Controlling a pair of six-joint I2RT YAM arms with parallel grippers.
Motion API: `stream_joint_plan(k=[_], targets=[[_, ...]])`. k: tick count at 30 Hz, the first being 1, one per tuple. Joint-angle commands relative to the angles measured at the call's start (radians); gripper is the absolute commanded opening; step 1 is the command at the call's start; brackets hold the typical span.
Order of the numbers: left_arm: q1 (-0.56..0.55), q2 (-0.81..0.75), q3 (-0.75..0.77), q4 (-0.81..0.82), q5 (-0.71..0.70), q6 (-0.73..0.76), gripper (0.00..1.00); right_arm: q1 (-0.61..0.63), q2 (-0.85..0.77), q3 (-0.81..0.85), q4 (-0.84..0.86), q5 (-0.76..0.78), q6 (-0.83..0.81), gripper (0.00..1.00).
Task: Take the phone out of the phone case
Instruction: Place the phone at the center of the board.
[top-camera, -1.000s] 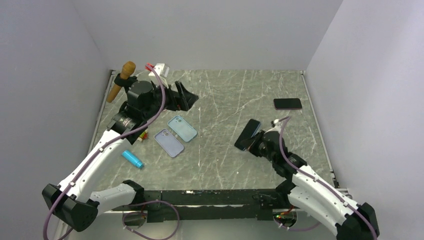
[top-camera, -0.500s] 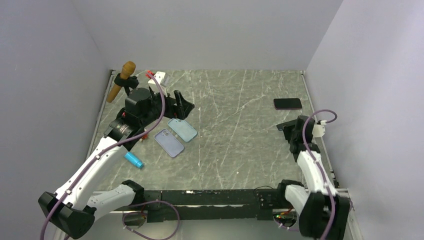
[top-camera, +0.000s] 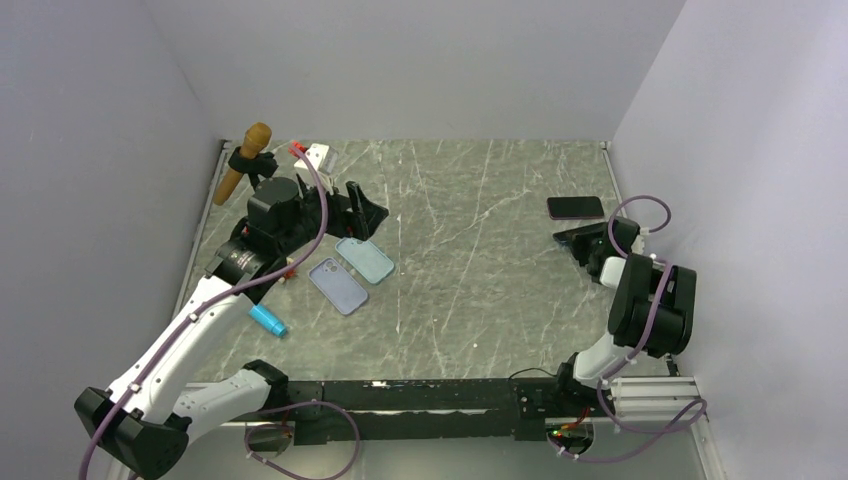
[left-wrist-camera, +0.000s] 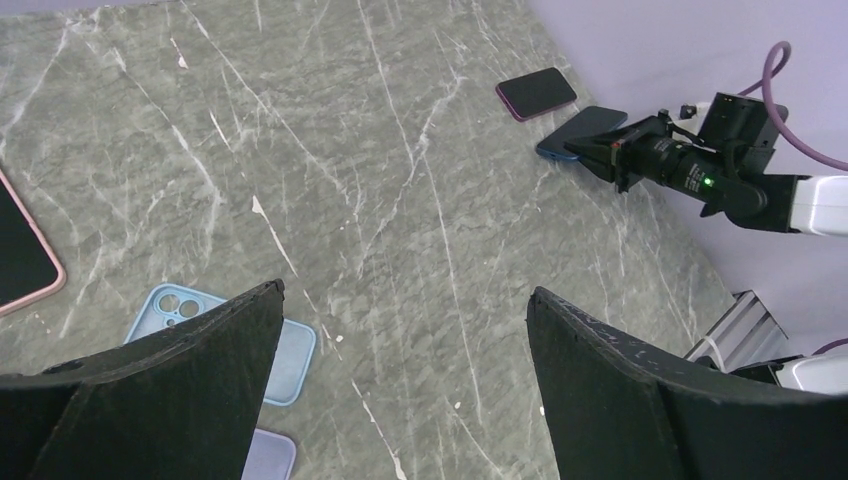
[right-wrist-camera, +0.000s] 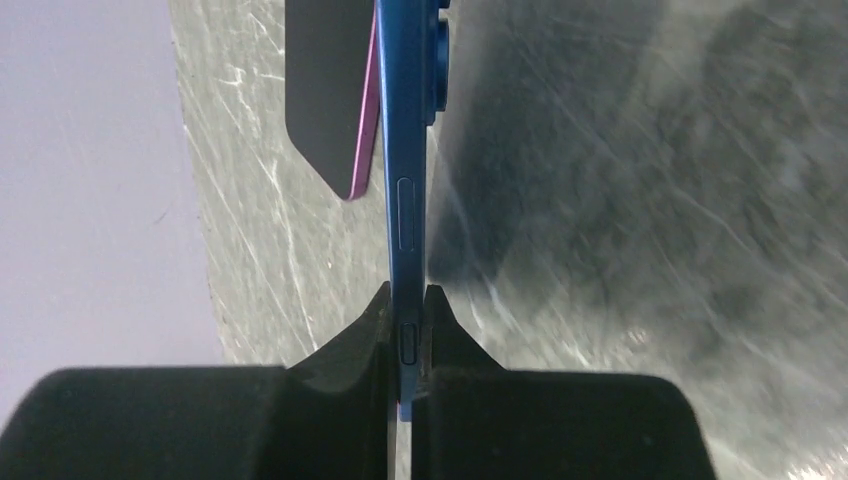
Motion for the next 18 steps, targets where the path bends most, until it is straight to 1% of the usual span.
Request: stream_joint_plan(k=[1, 5, 8, 11, 15, 18], targets=[[-0.003, -0.013, 0.001, 0.045, 0.018, 0.005, 0.93, -0.014, 0.063, 0.067, 0.217, -0.049, 0.028, 0.00], [0.003, -0.012, 0.001, 0.046, 0.022, 0.002, 0.93, -0.023, 0.139, 0.087, 0.248, -0.082, 0.056, 0.00], [0.006, -0.010, 0.000, 0.046, 0.024, 0.000, 0.93, -0.026, 0.175, 0.077, 0.283, -0.079, 0.082, 0.05], [0.010, -0.008, 0.000, 0.046, 0.025, -0.001, 0.93, -0.031, 0.217, 0.077, 0.311, -0.115, 0.103, 0.11], [0.015, -0.003, -0.003, 0.049, 0.034, -0.007, 0.93, -0.031, 0.232, 0.062, 0.332, -0.113, 0.107, 0.25], [0.019, 0.002, -0.005, 0.053, 0.045, -0.013, 0.93, -0.031, 0.235, 0.073, 0.287, -0.117, 0.083, 0.41]])
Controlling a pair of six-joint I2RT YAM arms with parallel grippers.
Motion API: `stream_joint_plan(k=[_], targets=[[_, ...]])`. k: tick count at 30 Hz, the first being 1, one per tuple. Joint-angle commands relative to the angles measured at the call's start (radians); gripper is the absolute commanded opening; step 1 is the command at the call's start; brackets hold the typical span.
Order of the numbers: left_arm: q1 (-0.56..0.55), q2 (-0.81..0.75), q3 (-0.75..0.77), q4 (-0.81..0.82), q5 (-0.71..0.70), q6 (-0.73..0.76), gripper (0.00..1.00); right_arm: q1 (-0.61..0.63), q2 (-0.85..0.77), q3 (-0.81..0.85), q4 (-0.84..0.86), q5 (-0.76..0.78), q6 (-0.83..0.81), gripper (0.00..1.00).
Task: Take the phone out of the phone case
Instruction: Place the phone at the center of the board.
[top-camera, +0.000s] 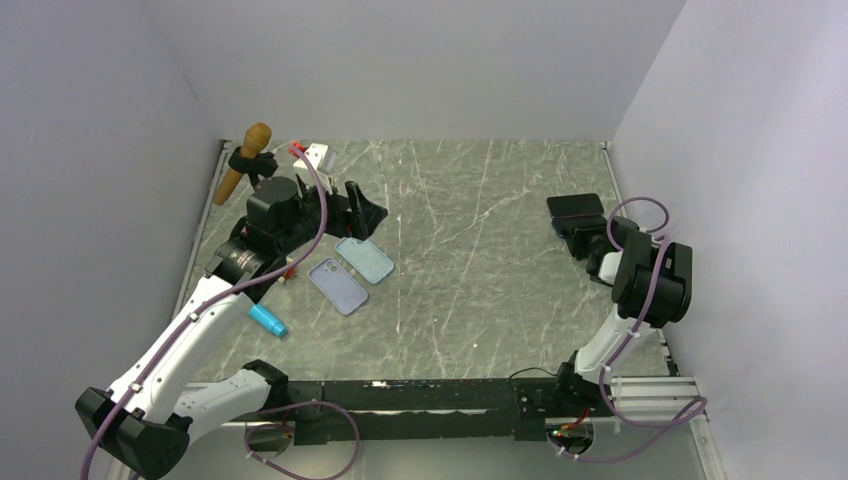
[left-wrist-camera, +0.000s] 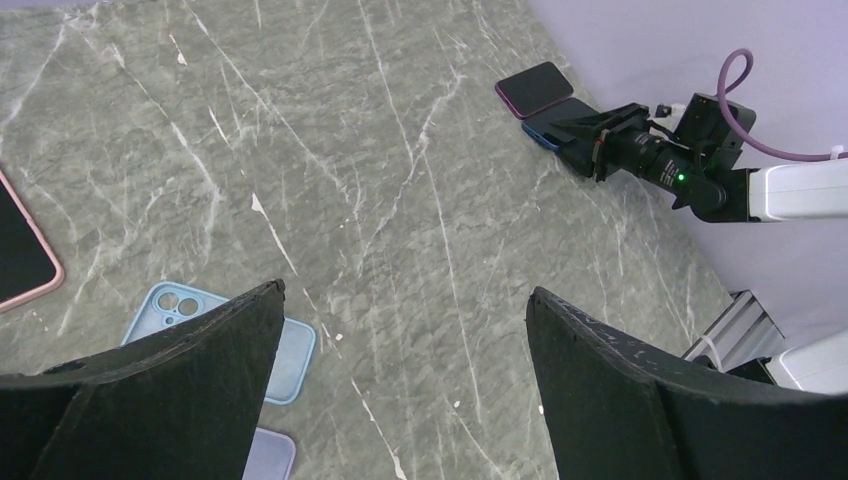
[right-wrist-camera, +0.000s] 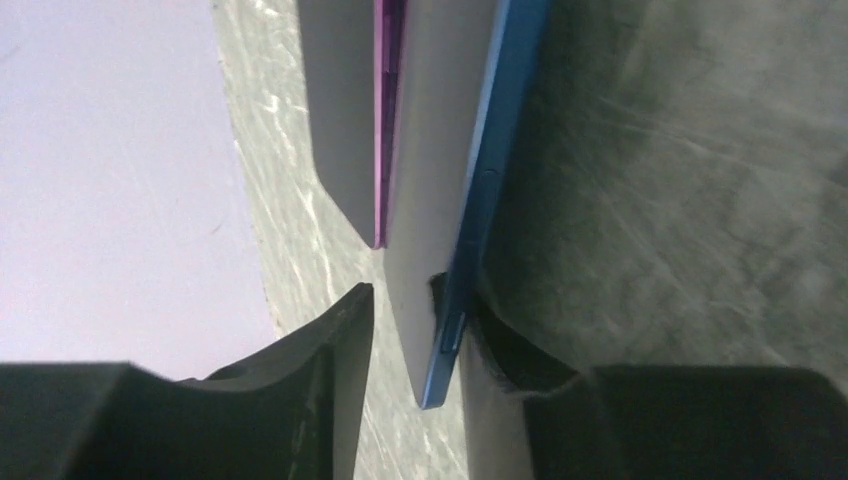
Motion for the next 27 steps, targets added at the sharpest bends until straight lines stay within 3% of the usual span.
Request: stream_joint_plan(k=[1, 6, 11, 19, 24, 27], targets=[[0.010, 0.003, -0.003, 0.054, 0.034, -0.011, 0.93, -0.004, -0.002, 0.022, 0.020, -0.020, -0.020, 0.47], [0.015, 0.008, -0.007, 0.056, 0.038, -0.015, 0.93, -0.003, -0.064, 0.038, -0.148, 0.034, -0.097, 0.74], [0.020, 0.018, -0.008, 0.061, 0.051, -0.023, 0.93, -0.004, -0.163, 0.043, -0.386, 0.129, -0.171, 0.89], [0.028, 0.040, -0.008, 0.060, 0.048, -0.021, 0.93, 0.045, -0.413, -0.132, -0.486, 0.156, -0.308, 0.91], [0.029, 0.073, -0.004, 0.052, 0.038, -0.011, 0.93, 0.310, -0.729, -0.225, -0.573, 0.294, -0.406, 0.90], [0.028, 0.104, -0.007, 0.049, 0.027, -0.004, 0.93, 0.475, -0.897, -0.310, -0.553, 0.303, -0.391, 0.90]])
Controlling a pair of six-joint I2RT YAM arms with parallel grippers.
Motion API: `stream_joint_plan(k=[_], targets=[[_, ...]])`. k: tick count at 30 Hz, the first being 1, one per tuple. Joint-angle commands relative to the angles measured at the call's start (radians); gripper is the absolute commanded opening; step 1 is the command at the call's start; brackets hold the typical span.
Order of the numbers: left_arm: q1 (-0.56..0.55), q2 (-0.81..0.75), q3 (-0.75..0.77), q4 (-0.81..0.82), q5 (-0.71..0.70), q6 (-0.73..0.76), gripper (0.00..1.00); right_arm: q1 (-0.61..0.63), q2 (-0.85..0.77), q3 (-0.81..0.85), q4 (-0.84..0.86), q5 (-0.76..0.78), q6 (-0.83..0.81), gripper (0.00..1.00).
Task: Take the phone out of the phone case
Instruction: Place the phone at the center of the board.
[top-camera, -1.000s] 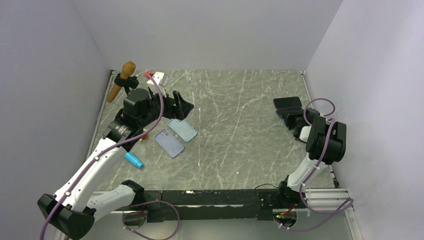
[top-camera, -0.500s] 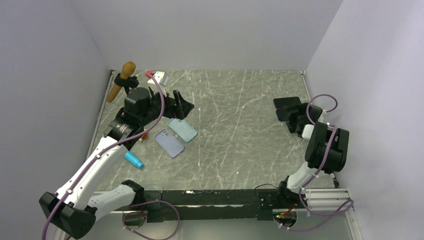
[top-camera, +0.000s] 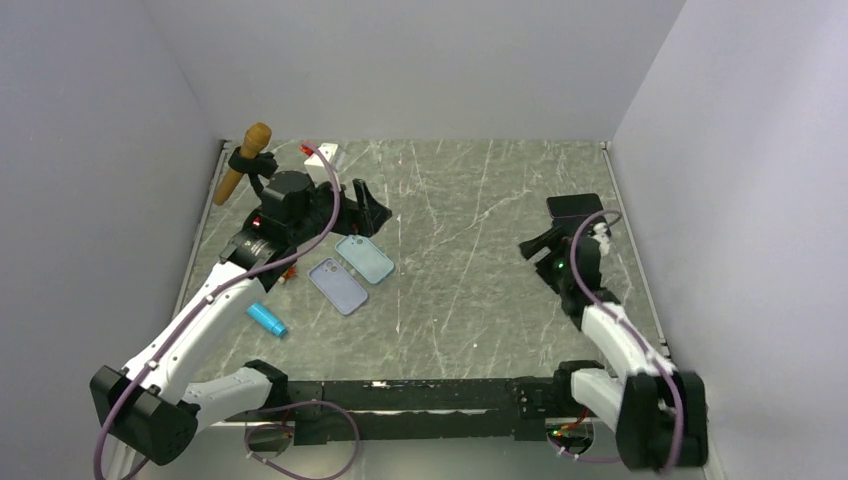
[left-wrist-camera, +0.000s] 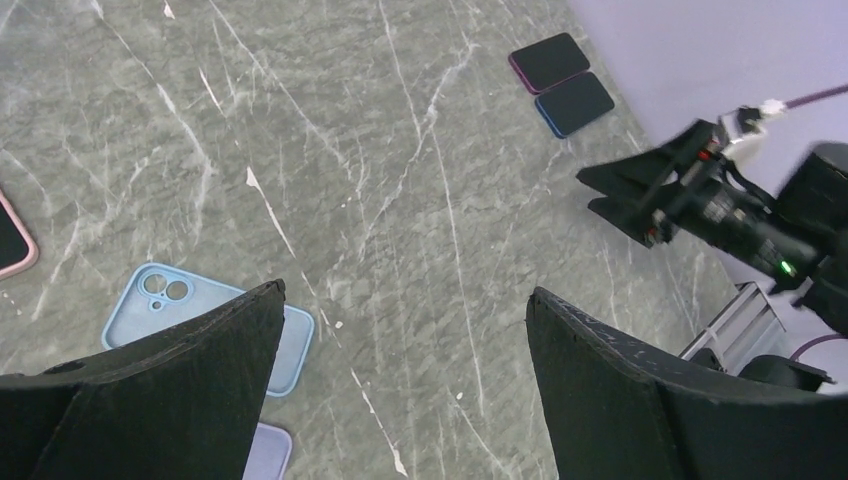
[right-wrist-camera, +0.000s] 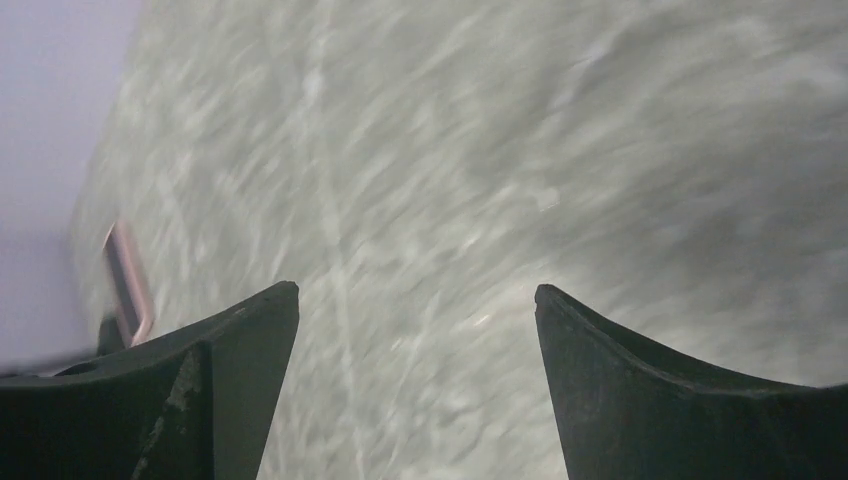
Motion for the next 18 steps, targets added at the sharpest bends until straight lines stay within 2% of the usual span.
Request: stream_joint_plan(k=[1, 2, 7, 11, 16, 18], targets=[[0.003, 0.043, 0.002, 0.034, -0.016, 0.018, 0.93, 0.189, -0.219, -0.103, -0.016, 0.061, -0.043, 0.96], [0.000, 0.059, 0.003, 0.027, -0.032, 0.026, 0.93, 0.219, -0.254, -0.124, -0.013, 0.051, -0.039, 0.99], [-0.073, 0.164, 0.050, -0.062, -0.195, 0.128, 0.94, 0.311, -0.337, -0.135, -0.050, 0.023, -0.057, 1.00], [-0.101, 0.293, 0.100, -0.134, -0.318, 0.202, 0.96, 0.331, -0.373, -0.122, -0.093, -0.014, -0.075, 1.00], [-0.100, 0.536, 0.255, -0.262, -0.530, 0.322, 0.98, 0.333, -0.482, -0.132, -0.128, -0.030, -0.084, 1.00], [-0.072, 0.672, 0.383, -0.346, -0.535, 0.333, 0.99, 0.334, -0.512, -0.130, -0.139, -0.034, -0.087, 1.00]])
